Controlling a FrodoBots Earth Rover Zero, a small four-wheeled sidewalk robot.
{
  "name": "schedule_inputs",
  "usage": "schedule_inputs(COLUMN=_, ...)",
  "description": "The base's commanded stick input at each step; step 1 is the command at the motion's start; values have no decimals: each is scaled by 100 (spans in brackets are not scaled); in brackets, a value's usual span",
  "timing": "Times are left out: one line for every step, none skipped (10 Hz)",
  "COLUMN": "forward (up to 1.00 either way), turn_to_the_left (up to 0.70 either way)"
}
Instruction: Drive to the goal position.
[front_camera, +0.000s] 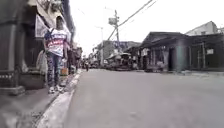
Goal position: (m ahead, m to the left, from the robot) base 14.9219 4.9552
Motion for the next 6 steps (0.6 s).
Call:
schedule_inputs(forward=100, turn_to_the_left=27)
schedule_inputs(forward=100, turn_to_the_left=27)
schedule_inputs(forward=100, turn_to_the_left=27)
schedule_inputs(forward=100, turn_to_the_left=19)
schedule_inputs(forward=100, turn_to_the_left=0)
schedule_inputs(forward=100, turn_to_the_left=0)
